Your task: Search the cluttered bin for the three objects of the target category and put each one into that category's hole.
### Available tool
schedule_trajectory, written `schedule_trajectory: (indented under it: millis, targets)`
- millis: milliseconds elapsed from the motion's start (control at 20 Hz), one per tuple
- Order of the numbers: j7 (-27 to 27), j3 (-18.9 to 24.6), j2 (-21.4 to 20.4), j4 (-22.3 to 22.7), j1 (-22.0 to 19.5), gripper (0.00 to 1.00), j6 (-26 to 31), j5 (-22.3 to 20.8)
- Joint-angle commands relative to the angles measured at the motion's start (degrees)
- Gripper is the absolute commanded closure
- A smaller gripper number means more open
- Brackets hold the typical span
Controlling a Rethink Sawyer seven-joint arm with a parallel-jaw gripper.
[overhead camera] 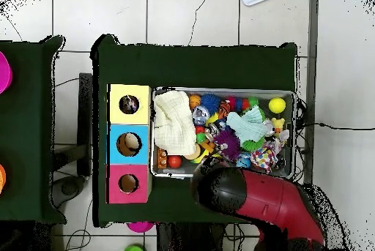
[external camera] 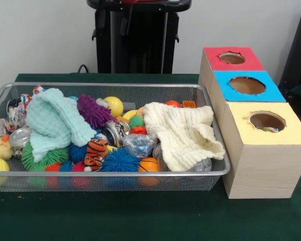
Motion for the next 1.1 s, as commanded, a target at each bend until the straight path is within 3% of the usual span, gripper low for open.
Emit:
schedule_trajectory:
  millis: [50, 700, 1100]
  targets:
    - [-15.65, 8.99, 1.12, 9.19, -8.67, 0.00, -5.07, -7.86]
    - [-9.46, 13.50, 8.29, 11.46, -19.65, 0.00, -16.37, -23.34]
    - [-3.84, 11.89, 14.58, 9.78, -21.29, 0.00, -23.29, -32.42]
